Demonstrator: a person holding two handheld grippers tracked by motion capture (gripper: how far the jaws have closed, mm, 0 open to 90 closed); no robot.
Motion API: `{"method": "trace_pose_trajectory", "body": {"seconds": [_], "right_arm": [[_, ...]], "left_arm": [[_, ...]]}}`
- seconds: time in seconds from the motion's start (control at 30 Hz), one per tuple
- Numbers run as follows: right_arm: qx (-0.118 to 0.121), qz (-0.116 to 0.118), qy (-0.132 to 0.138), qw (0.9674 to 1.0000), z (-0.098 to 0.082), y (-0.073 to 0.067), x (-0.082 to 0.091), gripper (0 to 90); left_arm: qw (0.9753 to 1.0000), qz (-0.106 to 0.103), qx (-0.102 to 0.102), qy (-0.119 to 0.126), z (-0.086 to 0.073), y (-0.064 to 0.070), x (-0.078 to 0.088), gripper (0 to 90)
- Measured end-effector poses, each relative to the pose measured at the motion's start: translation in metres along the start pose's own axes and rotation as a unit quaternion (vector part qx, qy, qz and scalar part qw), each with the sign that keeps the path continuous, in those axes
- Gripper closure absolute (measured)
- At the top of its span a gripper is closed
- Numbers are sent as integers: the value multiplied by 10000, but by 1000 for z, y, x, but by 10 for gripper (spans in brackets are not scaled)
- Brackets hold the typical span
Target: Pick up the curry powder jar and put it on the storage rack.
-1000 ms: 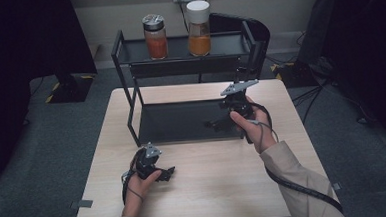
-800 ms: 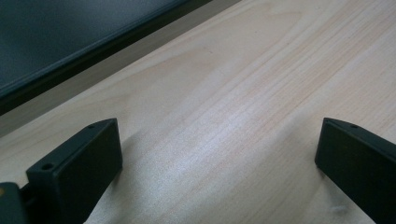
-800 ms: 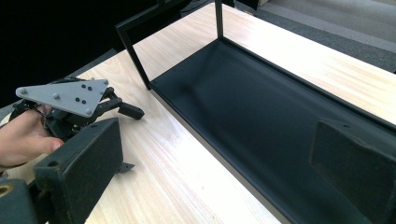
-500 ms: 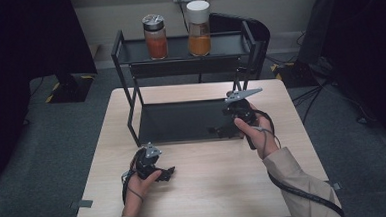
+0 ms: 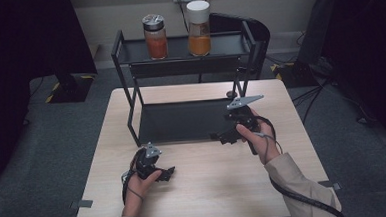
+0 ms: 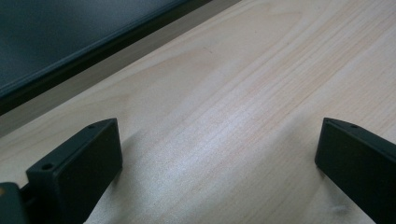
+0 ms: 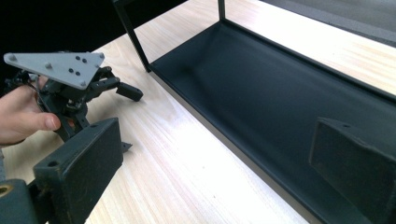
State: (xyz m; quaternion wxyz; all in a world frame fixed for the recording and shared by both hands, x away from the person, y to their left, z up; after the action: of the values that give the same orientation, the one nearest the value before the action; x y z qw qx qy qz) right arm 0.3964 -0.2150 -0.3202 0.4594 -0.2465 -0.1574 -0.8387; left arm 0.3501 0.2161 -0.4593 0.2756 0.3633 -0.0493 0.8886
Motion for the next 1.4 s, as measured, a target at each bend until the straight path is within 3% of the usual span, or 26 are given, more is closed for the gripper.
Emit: {"method": "trace_pose_trajectory", "body": {"seconds": [1.4], "right_arm": [[26, 78, -99, 9999, -53, -2, -1, 17]], "left_arm": [[10000, 0, -2, 0, 0, 0, 0, 0]]}}
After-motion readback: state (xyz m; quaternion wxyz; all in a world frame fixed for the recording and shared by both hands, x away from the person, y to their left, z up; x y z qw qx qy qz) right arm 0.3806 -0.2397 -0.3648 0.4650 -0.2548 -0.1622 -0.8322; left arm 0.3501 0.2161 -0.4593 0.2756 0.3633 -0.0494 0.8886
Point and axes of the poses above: each handheld gripper's, and its own axes: x roughly backward along the jaws, z roughly out of its top, y roughly to its right, the point moved 5 cm from there along -x, roughly forward along the jaws, and after that the axes turned 10 degrees about x, right-handed, at the moved point
